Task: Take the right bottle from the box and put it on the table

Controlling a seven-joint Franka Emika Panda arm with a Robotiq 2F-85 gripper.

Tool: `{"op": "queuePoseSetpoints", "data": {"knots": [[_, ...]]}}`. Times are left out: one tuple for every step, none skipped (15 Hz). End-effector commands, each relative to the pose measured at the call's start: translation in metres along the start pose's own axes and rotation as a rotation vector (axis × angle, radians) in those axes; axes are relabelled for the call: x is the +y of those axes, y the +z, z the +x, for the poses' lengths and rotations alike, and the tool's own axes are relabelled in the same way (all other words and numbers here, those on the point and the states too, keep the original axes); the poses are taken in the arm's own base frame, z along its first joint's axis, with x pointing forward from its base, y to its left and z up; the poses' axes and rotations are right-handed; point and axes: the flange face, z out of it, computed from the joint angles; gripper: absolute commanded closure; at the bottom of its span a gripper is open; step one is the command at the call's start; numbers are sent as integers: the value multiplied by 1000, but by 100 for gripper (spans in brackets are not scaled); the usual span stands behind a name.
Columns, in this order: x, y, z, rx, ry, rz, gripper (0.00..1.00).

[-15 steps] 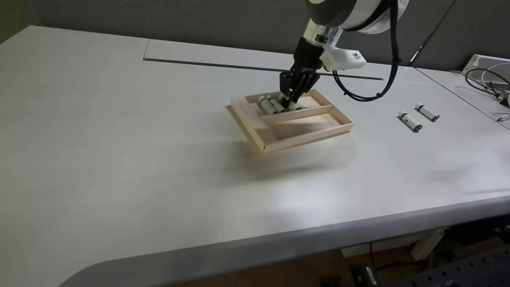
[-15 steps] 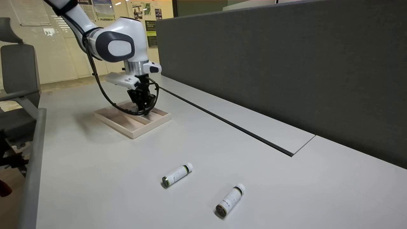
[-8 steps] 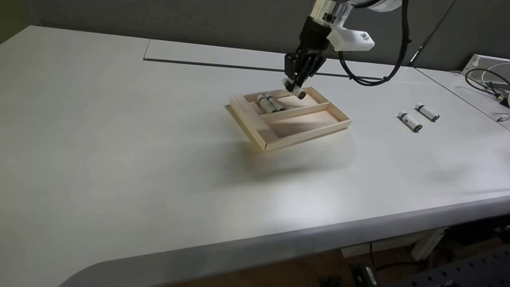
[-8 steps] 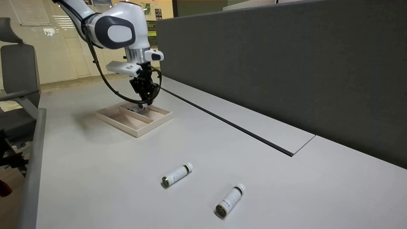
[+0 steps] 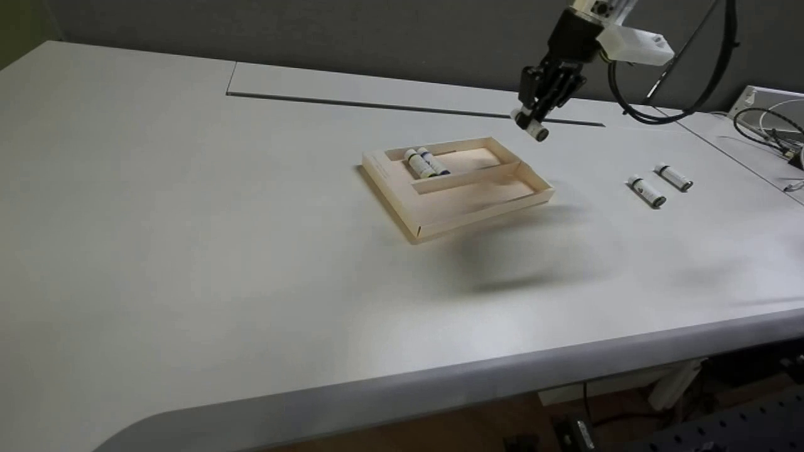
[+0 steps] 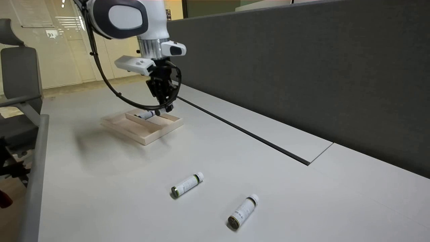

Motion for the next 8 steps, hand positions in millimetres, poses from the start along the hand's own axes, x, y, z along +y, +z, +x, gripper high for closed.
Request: {"op": "queuePoseSetpoints", "data": {"knots": [[49,12,-26,-13,46,3,93],[62,18,-32,-23,48,-2,93],[73,24,-37,-34,56,-10,93],[83,31,-43,-43,63,-15,93],[91,38,-48,-52,71,-22,93],[97,45,-52,-59,80,-25,93],[102,53,-57,-69,87,-30,93],[105,61,-61,-77,89,-34,93]]}}
